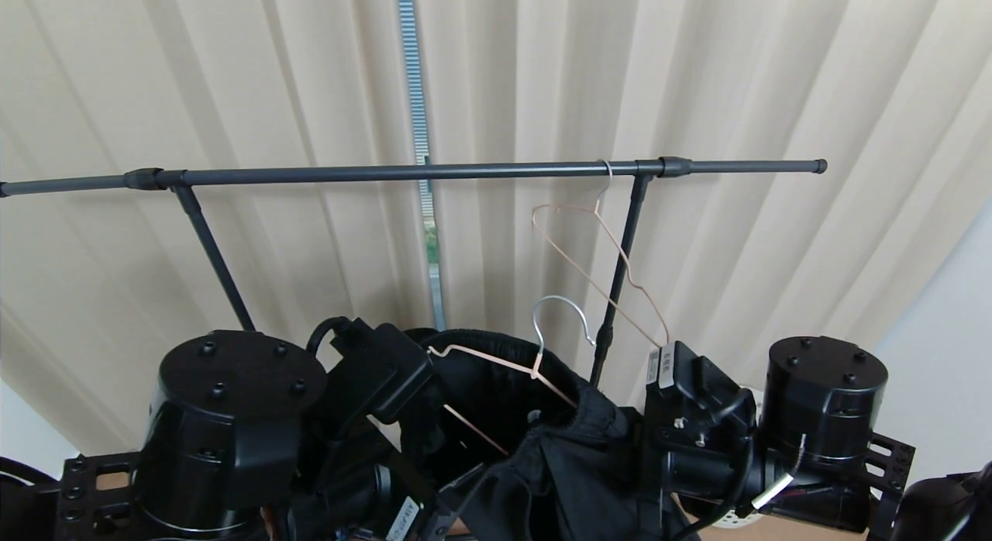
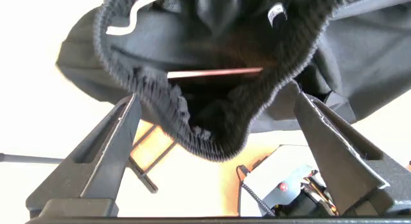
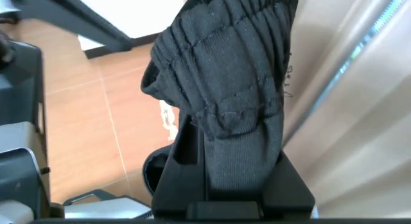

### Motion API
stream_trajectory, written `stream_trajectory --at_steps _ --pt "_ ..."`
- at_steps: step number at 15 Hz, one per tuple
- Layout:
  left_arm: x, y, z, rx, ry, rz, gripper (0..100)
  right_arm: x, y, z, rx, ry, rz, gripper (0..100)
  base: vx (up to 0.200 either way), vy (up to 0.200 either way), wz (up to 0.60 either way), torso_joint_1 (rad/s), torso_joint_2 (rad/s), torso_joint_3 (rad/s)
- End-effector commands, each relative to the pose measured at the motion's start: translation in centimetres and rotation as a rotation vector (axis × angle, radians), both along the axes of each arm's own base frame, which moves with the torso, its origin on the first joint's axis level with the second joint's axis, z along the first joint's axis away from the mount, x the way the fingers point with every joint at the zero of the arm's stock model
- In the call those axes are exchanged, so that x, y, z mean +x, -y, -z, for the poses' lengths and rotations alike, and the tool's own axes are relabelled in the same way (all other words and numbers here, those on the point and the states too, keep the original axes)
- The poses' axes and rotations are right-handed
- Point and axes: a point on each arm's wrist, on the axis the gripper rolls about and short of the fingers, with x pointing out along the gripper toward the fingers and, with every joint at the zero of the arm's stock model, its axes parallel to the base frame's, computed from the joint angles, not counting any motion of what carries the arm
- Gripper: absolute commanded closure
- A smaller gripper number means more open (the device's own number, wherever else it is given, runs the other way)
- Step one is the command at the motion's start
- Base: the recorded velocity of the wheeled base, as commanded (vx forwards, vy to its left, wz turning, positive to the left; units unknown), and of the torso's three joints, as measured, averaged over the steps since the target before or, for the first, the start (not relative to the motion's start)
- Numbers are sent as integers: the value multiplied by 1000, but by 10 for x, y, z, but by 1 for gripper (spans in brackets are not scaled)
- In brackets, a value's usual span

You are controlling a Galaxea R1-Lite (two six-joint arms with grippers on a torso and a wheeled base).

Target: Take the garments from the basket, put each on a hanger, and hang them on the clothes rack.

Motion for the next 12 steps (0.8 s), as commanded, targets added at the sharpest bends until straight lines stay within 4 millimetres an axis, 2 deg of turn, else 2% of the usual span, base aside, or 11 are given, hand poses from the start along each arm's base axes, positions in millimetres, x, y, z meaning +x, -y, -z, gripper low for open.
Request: stream_trajectory --at_steps 1,2,4,7,8,12 --pt "-1 -10 -8 -15 30 -20 0 1 4 2 8 -2 -10 100 0 0 0 0 0 0" --pt "2 -36 -16 5 77 -65 0 1 8 3 20 -5 -41 100 0 0 0 0 0 0" --pt "10 -73 -30 -2 141 -40 0 7 18 4 38 -24 -93 100 0 0 0 0 0 0" --pt "26 -123 -32 6 209 143 0 17 33 8 73 -65 -190 100 0 0 0 0 0 0" --pt "30 -126 -27 2 205 220 0 18 38 9 86 -78 -229 100 0 0 0 0 0 0" --pt "45 -116 -11 -14 191 464 0 20 55 10 132 -115 -357 100 0 0 0 0 0 0"
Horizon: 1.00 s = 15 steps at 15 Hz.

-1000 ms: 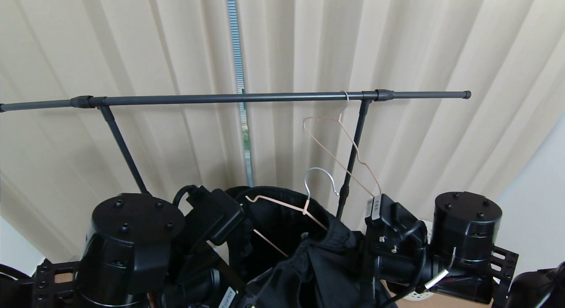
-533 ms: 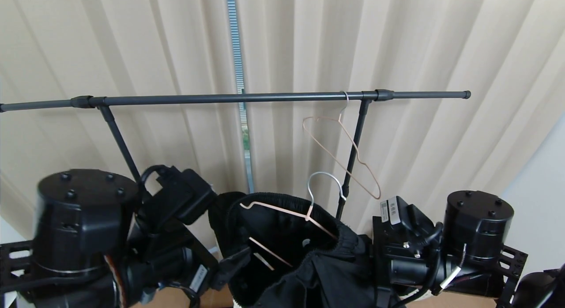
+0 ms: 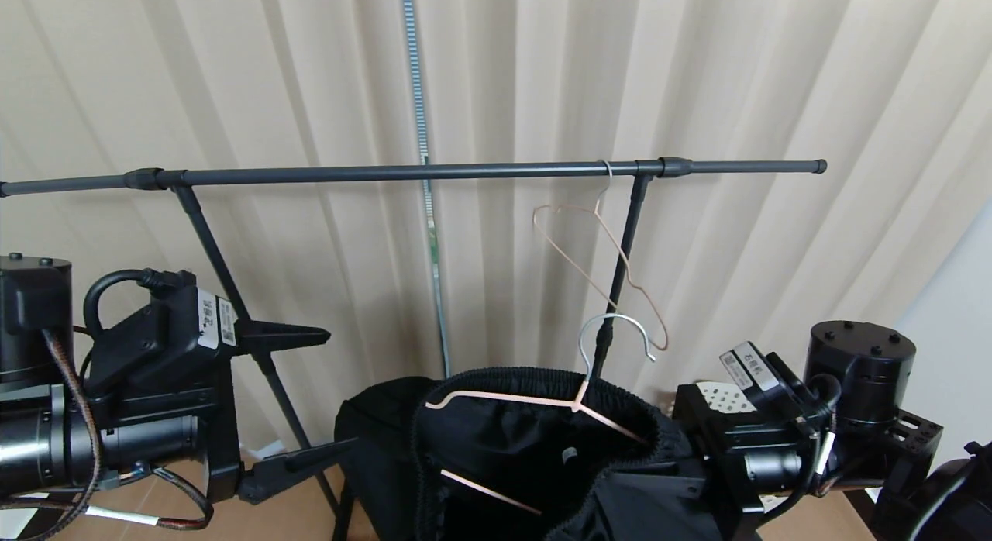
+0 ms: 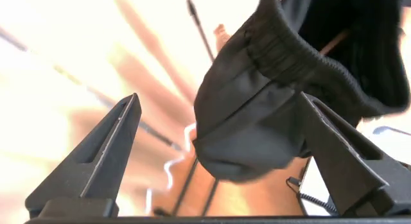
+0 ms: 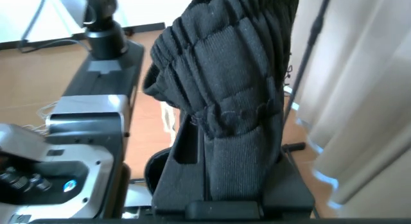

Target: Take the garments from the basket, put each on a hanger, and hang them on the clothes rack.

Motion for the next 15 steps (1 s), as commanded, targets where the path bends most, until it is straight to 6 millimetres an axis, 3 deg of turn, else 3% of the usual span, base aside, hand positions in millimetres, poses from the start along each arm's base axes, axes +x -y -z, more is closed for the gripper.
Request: stream_trajectory --at_steps 1,8,15 --pt "12 4 12 5 -34 77 0 1 5 2 6 -13 -13 100 0 0 0 0 0 0" --pt "26 41 26 41 -57 256 0 -5 8 1 22 -25 -76 100 0 0 0 0 0 0" --pt "42 60 31 113 -46 213 0 -12 9 -5 36 -9 -106 100 0 0 0 0 0 0"
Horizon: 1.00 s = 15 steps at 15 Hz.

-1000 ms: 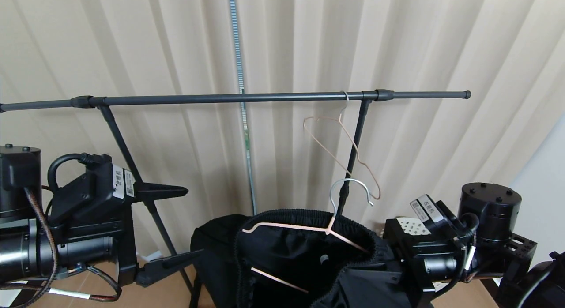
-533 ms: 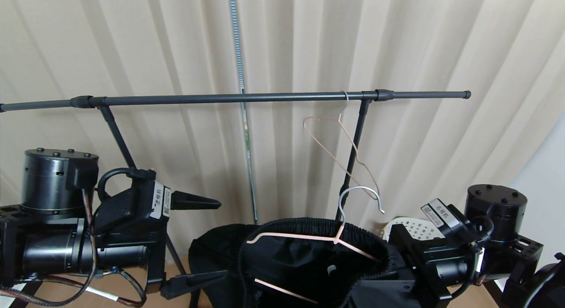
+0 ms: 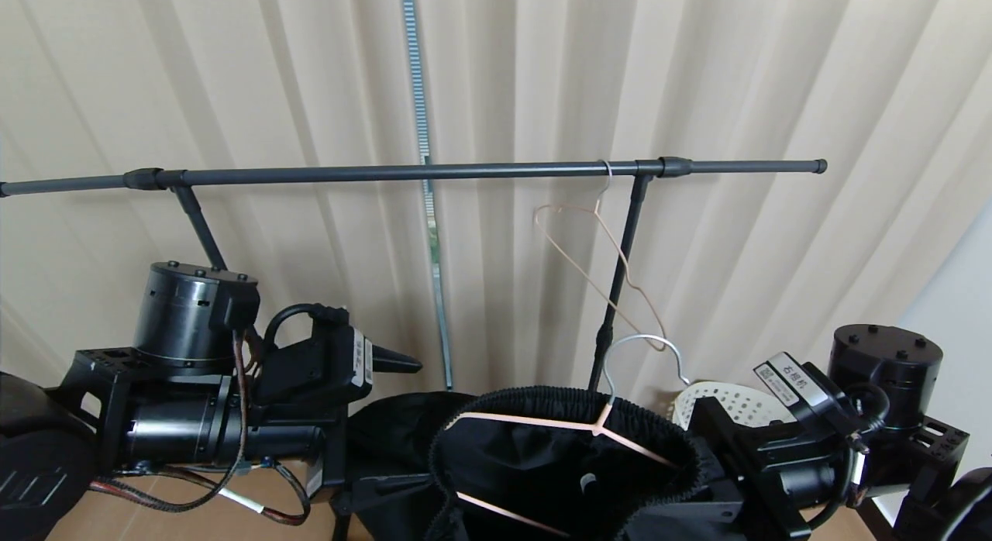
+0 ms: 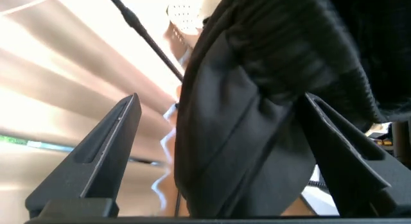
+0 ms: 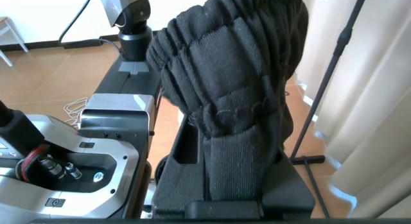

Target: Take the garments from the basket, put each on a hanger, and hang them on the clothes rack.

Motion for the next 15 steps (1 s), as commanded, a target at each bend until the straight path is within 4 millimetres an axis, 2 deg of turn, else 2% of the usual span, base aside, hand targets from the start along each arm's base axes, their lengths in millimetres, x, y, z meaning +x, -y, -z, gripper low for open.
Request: stream_trajectory --at_steps 1,8,14,15 --pt "6 8 -1 9 5 -2 0 -2 0 -1 2 5 -5 100 0 0 0 0 0 0" --pt "15 36 0 50 14 -19 0 -5 -4 -1 1 2 -27 100 0 0 0 0 0 0" --pt "14 42 2 52 -6 -12 0 -8 -6 0 1 -1 -42 100 0 0 0 0 0 0" --pt "13 42 4 56 -12 -12 100 -8 -6 0 1 1 -41 100 0 0 0 0 0 0"
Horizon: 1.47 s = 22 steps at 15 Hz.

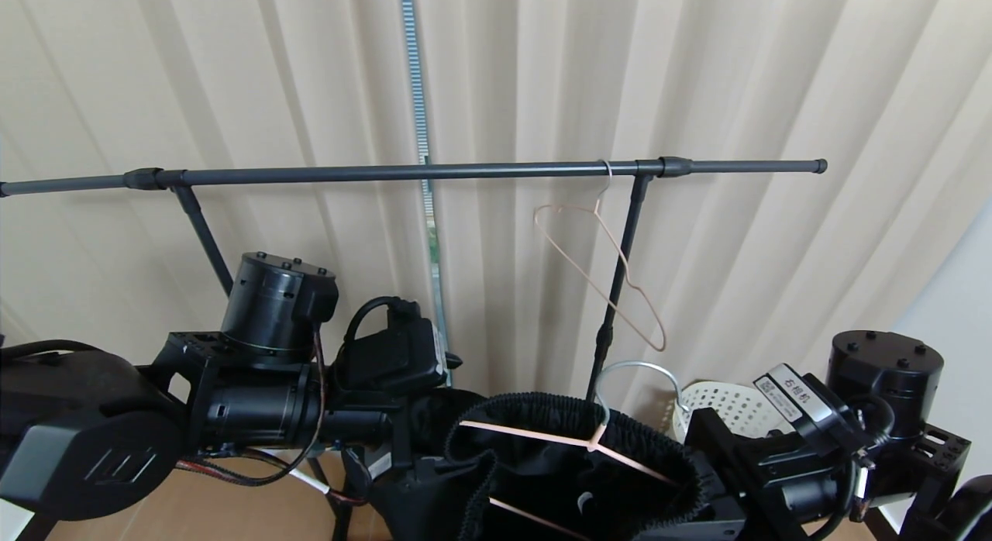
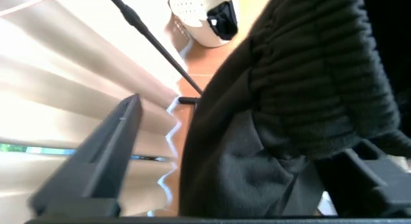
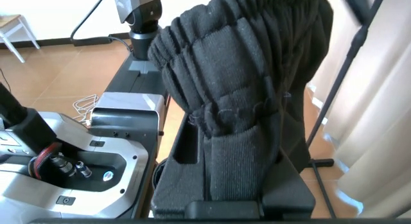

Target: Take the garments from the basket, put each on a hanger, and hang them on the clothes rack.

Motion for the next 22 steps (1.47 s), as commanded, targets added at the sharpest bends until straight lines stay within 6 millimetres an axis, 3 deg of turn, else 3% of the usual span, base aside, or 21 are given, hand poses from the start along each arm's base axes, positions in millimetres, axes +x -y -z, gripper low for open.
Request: stream_trajectory --at_steps 1,9,10,16,22 --pt "-1 0 2 4 -8 3 100 -1 0 0 0 1 -2 100 0 0 0 0 0 0" --pt "-13 5 -2 7 9 21 100 9 -3 -4 -17 -21 112 100 0 0 0 0 0 0" --pt "-13 4 -2 7 5 17 100 9 -3 -4 -21 -21 130 0 0 0 0 0 0 0" --pt "-6 -21 -13 -36 -21 -144 100 18 15 -12 11 76 218 0 0 0 0 0 0 0" --pt "-22 -38 -17 -59 -34 -209 100 21 26 -18 43 155 264 0 0 0 0 0 0 0"
